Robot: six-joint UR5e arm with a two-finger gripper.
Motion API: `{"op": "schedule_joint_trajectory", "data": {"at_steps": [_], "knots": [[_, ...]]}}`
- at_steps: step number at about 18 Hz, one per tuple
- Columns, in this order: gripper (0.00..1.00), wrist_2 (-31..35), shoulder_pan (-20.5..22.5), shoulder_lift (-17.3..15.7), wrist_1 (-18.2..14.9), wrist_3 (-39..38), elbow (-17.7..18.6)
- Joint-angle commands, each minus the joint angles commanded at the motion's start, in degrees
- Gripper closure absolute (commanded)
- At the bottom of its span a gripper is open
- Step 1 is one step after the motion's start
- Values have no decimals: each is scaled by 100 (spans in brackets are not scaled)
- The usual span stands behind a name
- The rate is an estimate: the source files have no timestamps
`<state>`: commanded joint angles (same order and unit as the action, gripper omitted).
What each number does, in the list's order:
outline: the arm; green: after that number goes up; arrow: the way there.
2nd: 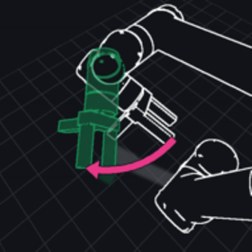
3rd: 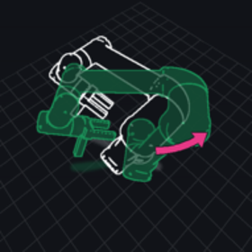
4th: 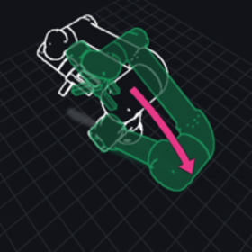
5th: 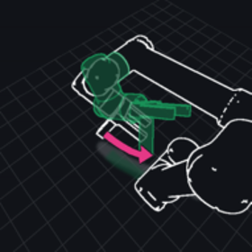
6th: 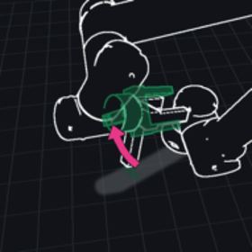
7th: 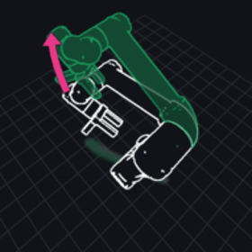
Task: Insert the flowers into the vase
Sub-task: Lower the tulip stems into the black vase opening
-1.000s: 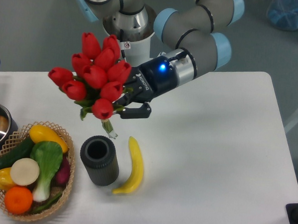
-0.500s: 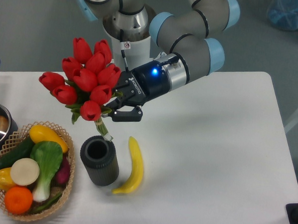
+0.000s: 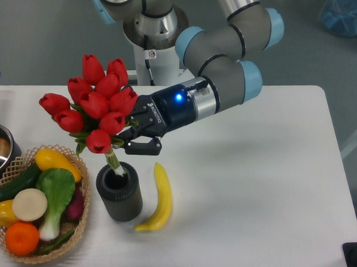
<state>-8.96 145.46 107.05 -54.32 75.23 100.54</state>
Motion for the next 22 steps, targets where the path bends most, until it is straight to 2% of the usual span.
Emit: {"op": "schedule_joint_trajectory", "data": {"at_steps": [6, 22], "knots": [[67, -211, 70, -17, 0, 421, 264], [67, -194, 70, 184, 0, 431, 246]]}}
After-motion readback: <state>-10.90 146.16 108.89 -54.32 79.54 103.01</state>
